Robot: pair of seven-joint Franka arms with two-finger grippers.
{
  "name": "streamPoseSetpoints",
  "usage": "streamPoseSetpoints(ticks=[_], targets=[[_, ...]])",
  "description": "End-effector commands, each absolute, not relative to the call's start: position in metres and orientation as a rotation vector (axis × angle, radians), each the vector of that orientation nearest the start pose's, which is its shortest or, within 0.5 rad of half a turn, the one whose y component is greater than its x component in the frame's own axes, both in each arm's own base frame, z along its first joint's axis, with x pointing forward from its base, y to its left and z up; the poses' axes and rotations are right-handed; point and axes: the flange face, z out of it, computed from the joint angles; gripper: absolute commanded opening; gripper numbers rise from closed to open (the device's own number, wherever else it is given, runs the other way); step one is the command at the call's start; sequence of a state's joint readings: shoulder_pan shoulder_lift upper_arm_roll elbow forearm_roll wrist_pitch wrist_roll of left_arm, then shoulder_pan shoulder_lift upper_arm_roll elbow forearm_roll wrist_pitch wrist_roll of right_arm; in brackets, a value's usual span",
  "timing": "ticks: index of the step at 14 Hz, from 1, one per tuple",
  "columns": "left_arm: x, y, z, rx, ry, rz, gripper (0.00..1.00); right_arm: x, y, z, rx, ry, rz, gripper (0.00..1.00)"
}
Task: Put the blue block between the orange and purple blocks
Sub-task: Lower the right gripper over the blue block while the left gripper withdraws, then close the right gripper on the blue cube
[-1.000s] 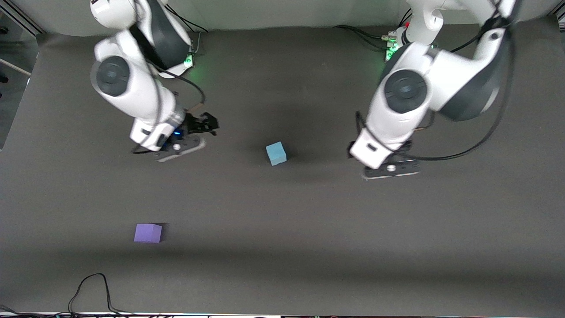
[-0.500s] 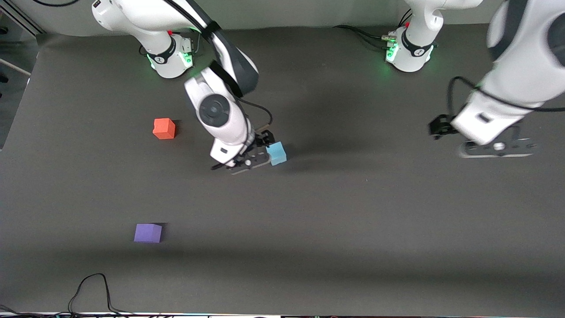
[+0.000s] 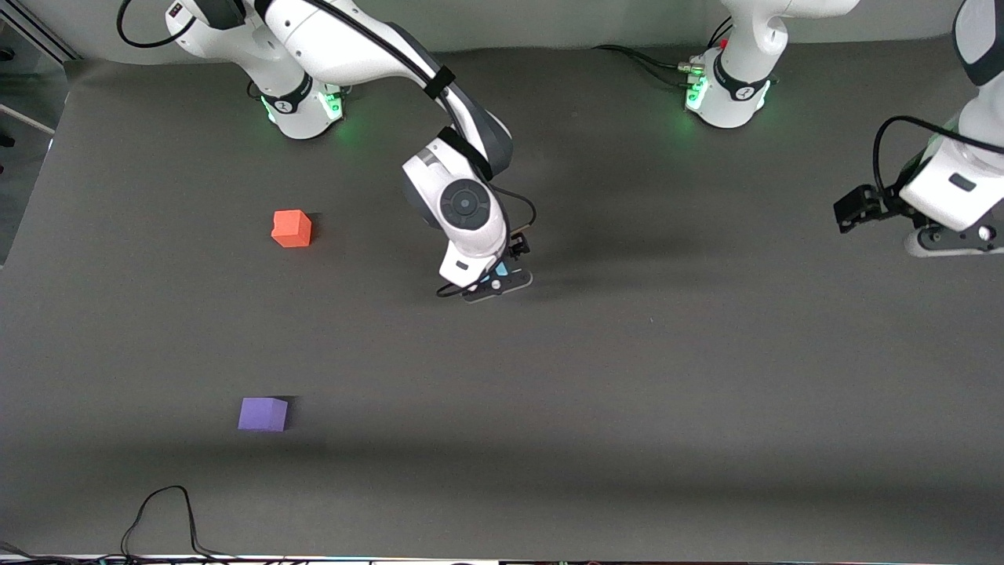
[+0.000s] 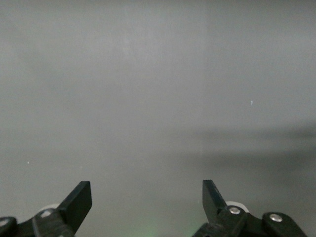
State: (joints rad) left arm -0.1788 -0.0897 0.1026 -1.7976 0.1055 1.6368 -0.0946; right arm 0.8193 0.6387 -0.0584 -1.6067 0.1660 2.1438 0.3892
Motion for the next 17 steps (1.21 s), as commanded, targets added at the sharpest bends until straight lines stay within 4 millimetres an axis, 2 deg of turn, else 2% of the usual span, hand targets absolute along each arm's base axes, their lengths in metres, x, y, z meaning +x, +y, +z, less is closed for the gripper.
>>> streamPoseSetpoints(ticks=[1, 3, 4, 7, 9, 10, 13, 14, 17], targets=[[0.504, -0.033, 0.569, -3.045, 0.041, 0.087, 1.00, 0.489, 0.482, 0.234, -3.109, -0.455, 0.188, 1.00], [0.513, -0.029, 0.572, -3.043, 0.028, 0.080, 1.00, 0.491, 0.480, 0.232, -3.133, -0.494, 0.166, 1.00], [0.519, -0.020, 0.573, -3.042, 0.013, 0.103, 1.00, 0.491, 0.479, 0.231, -3.138, -0.498, 0.164, 1.00], [0.543, -0.012, 0.583, -3.030, -0.012, 0.141, 1.00, 0.490, 0.479, 0.219, -3.135, -0.498, 0.150, 1.00], [0.546, -0.018, 0.590, -3.027, 0.005, 0.121, 1.00, 0.484, 0.483, 0.203, -3.137, -0.494, 0.141, 1.00], [0.548, -0.017, 0.590, -3.027, 0.005, 0.114, 1.00, 0.474, 0.492, 0.197, -3.131, -0.515, 0.141, 1.00], [0.550, -0.010, 0.592, -3.030, -0.016, 0.116, 1.00, 0.473, 0.491, 0.192, -3.129, -0.524, 0.152, 0.99], [0.551, -0.010, 0.593, -3.029, -0.017, 0.111, 1.00, 0.472, 0.489, 0.185, -3.135, -0.527, 0.165, 0.92], [0.554, -0.003, 0.587, -3.027, -0.035, 0.131, 1.00, 0.473, 0.485, 0.183, -3.141, -0.521, 0.177, 0.56]])
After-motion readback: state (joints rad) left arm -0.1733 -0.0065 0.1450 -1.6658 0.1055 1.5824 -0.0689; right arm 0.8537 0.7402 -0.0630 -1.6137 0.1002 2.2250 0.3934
